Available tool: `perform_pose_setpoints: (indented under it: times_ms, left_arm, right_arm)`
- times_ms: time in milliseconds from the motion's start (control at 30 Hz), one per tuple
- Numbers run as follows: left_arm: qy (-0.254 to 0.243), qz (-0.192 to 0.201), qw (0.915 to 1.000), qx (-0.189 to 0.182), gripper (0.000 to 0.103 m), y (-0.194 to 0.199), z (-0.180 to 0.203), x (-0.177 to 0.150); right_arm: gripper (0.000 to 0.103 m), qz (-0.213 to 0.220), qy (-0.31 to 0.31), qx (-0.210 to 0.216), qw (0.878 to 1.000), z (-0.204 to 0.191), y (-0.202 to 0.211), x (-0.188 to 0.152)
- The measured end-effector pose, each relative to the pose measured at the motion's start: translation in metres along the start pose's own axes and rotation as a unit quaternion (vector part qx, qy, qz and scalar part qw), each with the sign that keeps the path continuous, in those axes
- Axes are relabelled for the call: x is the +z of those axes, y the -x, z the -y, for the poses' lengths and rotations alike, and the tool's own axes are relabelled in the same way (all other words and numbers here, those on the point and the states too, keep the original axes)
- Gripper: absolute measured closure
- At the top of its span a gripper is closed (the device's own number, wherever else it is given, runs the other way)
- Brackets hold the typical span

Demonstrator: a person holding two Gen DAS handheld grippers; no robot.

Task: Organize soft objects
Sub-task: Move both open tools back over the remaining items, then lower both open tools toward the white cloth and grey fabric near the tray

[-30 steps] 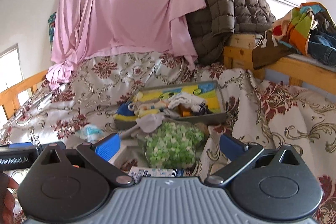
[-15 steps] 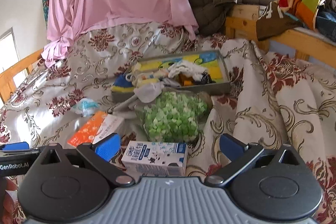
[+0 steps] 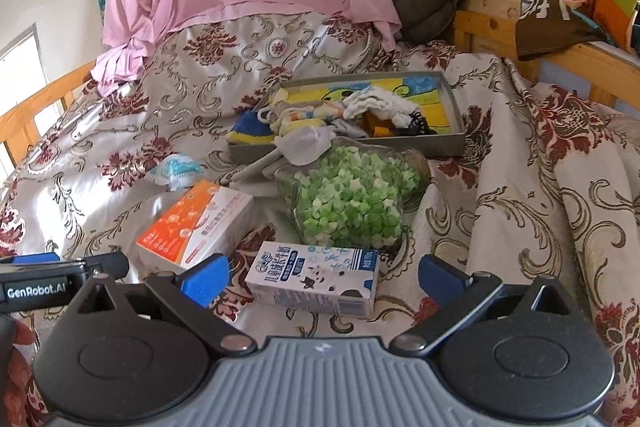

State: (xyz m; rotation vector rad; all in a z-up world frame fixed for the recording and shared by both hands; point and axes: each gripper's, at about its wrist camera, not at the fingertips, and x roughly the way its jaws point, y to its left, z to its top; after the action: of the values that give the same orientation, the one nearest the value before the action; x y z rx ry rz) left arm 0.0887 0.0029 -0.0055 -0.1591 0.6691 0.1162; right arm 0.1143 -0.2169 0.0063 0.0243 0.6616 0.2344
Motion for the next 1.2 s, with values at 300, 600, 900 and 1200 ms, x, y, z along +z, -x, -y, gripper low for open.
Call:
perform_pose_setpoints:
  times_ms: [300,600,900,1200]
  left_arm:
    - [0.034,-0.027,0.9988,0.024,0.001,-0.010,-0.011,0.002]
    - [0.066,-0.029,0.9969,0.031,0.001,-0.017,-0.020,0.005]
    - [0.109,-0.015,0.9931,0.040,0.001,-0.027,-0.032,0.017]
    - [0.074,0.012,0.9967,0.031,0.001,-0.041,-0.031,0.043]
  right_arm:
    - [0.000,-0.015,0.020,0.021,0.999,-0.011,-0.008,-0.002]
    - [0.000,0.007,0.032,0.046,0.998,-0.023,-0.010,0.001]
    - [0.000,0.056,0.092,0.052,0.993,-0.046,-0.021,0.009]
    - [0.000,0.083,0.102,0.040,0.990,-0.048,-0.040,0.017]
